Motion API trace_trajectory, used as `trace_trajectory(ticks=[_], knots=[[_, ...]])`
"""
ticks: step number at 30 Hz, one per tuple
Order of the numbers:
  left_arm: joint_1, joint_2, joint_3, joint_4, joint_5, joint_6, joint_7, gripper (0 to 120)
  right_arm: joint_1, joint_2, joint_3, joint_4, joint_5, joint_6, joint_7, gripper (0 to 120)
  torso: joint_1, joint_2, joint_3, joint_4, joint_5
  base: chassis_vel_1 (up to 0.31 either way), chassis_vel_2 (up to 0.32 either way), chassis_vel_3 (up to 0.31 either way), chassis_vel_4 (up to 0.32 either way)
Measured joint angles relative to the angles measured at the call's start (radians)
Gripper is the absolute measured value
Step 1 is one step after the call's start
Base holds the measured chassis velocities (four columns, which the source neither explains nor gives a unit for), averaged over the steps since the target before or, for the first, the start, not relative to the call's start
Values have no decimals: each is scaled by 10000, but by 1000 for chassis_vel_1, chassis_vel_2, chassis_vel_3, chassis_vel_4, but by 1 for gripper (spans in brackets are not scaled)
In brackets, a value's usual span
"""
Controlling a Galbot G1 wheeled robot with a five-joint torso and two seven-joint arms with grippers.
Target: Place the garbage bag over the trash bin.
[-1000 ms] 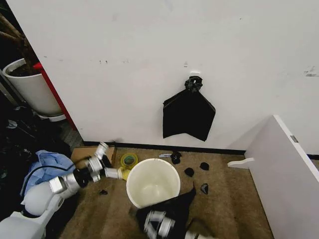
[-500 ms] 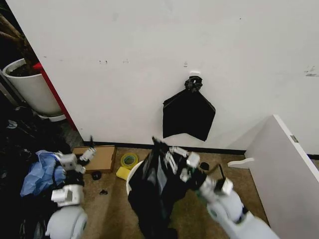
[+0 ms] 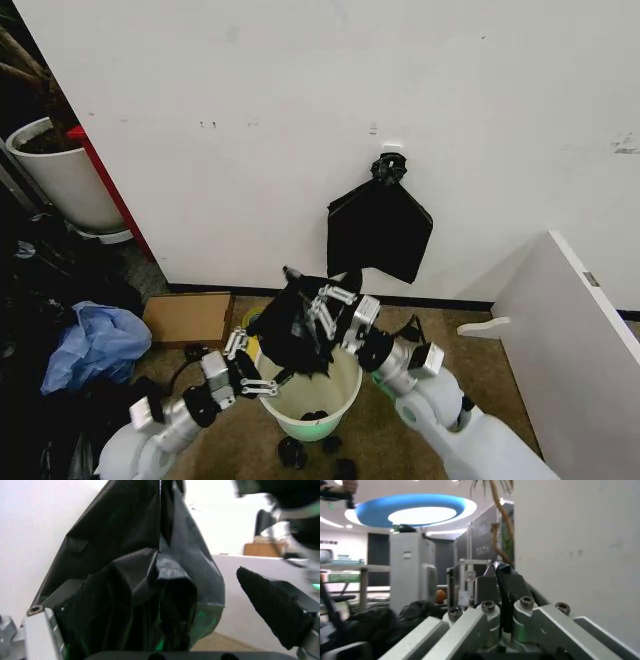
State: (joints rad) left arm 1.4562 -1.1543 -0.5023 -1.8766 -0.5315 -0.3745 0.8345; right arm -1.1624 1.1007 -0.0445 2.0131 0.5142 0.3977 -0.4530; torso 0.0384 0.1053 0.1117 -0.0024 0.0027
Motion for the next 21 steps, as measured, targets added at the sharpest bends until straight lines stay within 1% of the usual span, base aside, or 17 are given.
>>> trace_trajectory(ticks=[2, 4, 6, 9, 13, 16, 17, 18, 20, 21], knots=[[21, -107, -109, -38, 227, -244, -23, 100, -126, 16, -18, -6, -134, 31, -63, 0, 0, 0, 0, 1, -4, 0, 0, 0, 0], [204, -202, -398, -289, 530, -654, -13, 100, -171, 153, -37, -196, -316, 134, -90, 0, 0, 0, 0, 5, 4, 0, 0, 0, 0], [273, -217, -481, -369, 668, -778, -42, 100, -163, 246, -62, -307, -398, 172, -90, 0, 0, 0, 0, 5, 2, 0, 0, 0, 0], [325, -219, -521, -443, 1299, -970, -466, 100, -99, 476, -213, -456, -524, 195, -81, 0, 0, 0, 0, 5, 0, 0, 0, 0, 0], [288, -221, -491, -371, 1895, -1021, -464, 99, -3, 685, -345, -468, -655, 158, -28, 0, 0, 0, 0, 4, -1, 0, 0, 0, 0], [328, -237, -577, -339, 2290, -1133, 139, 99, 119, 755, -310, -465, -700, 108, 27, 0, 0, 0, 0, 5, -2, 0, 0, 0, 0], [394, -243, -659, -360, 2393, -1238, 696, 100, 189, 775, -192, -492, -701, 94, 55, 0, 0, 0, 0, 4, -1, 0, 0, 0, 0], [422, -244, -686, -383, 2421, -1276, 904, 100, 206, 778, -144, -513, -702, 92, 66, 0, 0, 0, 0, 5, -2, 0, 0, 0, 0], [538, -225, -816, -485, 2469, -1402, 1718, 100, 253, 788, 113, -668, -670, 93, 146, 0, 0, 0, 0, 5, 0, 0, 0, 0, 0], [538, -225, -816, -485, 2469, -1402, 1718, 100, 253, 788, 113, -668, -670, 93, 146, 0, 0, 0, 0, 5, 0, 0, 0, 0, 0]])
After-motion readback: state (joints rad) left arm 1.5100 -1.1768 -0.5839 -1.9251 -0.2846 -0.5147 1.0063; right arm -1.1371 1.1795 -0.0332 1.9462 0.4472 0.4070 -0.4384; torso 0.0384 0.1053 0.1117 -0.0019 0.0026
